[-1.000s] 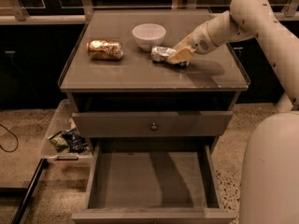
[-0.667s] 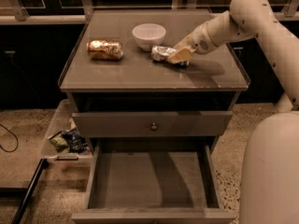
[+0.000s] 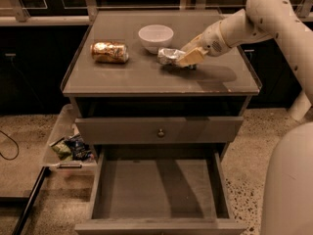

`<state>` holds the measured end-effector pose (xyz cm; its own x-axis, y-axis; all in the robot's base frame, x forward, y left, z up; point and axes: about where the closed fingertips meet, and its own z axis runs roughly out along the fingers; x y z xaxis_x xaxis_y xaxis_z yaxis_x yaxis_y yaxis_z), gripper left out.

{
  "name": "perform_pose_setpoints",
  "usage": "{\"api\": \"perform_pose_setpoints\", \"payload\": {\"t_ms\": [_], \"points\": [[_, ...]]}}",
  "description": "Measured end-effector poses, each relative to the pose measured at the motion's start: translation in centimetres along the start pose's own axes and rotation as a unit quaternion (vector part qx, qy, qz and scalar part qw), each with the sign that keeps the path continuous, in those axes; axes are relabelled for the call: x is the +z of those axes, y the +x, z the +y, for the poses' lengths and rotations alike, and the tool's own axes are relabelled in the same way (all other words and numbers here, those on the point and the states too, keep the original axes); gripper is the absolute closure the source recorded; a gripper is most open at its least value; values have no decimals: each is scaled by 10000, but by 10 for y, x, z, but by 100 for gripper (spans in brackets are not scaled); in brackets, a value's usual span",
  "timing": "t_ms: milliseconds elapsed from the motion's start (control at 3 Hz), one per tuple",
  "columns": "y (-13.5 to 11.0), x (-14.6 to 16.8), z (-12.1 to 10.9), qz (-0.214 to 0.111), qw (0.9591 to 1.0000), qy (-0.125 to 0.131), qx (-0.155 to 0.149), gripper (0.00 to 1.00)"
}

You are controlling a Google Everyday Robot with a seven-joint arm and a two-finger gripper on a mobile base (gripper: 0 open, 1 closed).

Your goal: Place redbull can into middle drawer

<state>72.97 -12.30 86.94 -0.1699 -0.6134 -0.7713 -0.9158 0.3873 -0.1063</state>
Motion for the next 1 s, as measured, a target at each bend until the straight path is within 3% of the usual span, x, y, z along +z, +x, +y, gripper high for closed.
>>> {"api": "perform_pose_setpoints", "payload": {"t_ms": [667,1000], "points": [[-13,-44,28,-45,9981,35,-621,100],[-2,-67,45,-49,9968,98,-788,100]]}}
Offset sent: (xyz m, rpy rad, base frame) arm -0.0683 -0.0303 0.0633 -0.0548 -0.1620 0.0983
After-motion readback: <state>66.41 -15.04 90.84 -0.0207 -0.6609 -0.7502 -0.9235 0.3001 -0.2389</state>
